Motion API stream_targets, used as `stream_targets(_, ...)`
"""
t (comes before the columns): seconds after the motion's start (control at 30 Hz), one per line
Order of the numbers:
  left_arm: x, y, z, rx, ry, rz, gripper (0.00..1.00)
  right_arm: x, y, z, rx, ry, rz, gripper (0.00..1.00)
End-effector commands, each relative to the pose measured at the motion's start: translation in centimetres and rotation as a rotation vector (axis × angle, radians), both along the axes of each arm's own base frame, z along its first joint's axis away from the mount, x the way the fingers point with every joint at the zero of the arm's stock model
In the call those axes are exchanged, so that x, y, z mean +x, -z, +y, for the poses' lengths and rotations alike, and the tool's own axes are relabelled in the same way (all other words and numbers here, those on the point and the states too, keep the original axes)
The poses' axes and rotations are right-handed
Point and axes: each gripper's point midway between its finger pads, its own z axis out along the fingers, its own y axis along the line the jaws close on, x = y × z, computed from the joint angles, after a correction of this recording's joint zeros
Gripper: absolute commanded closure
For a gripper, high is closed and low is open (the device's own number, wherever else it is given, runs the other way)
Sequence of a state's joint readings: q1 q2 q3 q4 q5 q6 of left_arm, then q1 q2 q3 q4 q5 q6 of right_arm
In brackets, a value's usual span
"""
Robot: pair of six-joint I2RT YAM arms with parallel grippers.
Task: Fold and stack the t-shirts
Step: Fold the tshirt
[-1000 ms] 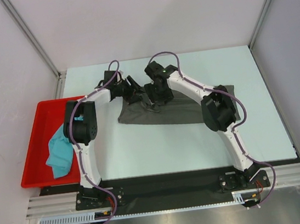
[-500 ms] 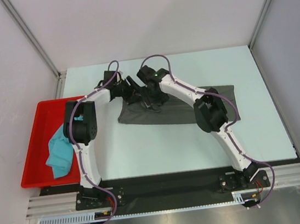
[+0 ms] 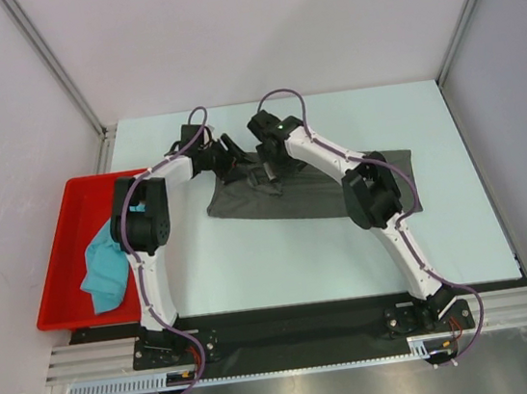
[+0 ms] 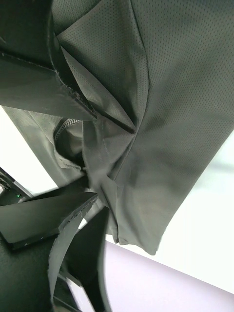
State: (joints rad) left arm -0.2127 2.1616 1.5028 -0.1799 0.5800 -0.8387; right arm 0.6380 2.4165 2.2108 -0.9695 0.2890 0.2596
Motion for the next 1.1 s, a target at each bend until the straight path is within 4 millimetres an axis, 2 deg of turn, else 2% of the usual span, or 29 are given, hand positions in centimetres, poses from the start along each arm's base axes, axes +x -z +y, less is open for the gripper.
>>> stream_targets(0.0,0.9,-1.7,0.2,-0.015,0.006,-0.045,0.34,3.1,-1.4,-1.8,-0.015,0.028,-0.088,0.31)
stream_targets(0.13,0.7,-3.2,0.5,0.015,0.021,-0.071,0.34,5.2,-1.7,-3.4,-0.014,0.045,-0.105,0.31)
stream_targets(0.23,0.3,-3.7,1.4,0.098,0.060,-0.116,0.33,5.9,-4.1,-4.3,0.006,0.065,-0.142,0.32)
stream_targets(0.3,0.2,-4.3,1.9,0.132,0.069,-0.138,0.33,5.2,-5.6,-3.1,0.074,0.075,-0.141,0.33)
stream_targets(0.33,-0.2,-4.2,2.0,0.145,0.078,-0.129,0.34,4.5,-6.8,-1.6,0.162,0.058,-0.122,0.34)
stream_targets(0.43,-0.2,-4.6,2.4,0.200,0.104,-0.161,0.40,2.2,-8.1,1.7,0.354,0.140,-0.042,0.41)
stream_targets(0.53,0.2,-4.3,2.5,0.294,0.170,-0.209,0.43,0.0,-7.1,4.5,0.529,0.260,0.101,0.52)
stream_targets(0.57,0.8,-4.9,2.0,0.305,0.184,-0.230,0.44,-0.1,-7.2,5.2,0.572,0.280,0.124,0.52)
stream_targets(0.6,0.9,-4.1,2.0,0.321,0.196,-0.214,0.48,-0.4,-7.2,5.5,0.601,0.322,0.149,0.53)
stream_targets(0.7,0.4,-3.6,1.7,0.344,0.224,-0.196,0.53,-0.2,-7.3,5.9,0.633,0.330,0.144,0.55)
stream_targets(0.77,0.2,-3.3,1.4,0.353,0.234,-0.195,0.52,-0.1,-6.9,6.0,0.648,0.318,0.163,0.57)
stream_targets(0.93,-0.3,-2.7,0.0,0.314,0.246,-0.178,0.53,0.1,-6.1,7.3,0.716,0.290,0.214,0.75)
stream_targets(1.07,-0.6,-2.6,0.2,0.325,0.239,-0.173,0.56,0.3,-4.5,6.5,0.680,0.308,0.240,0.81)
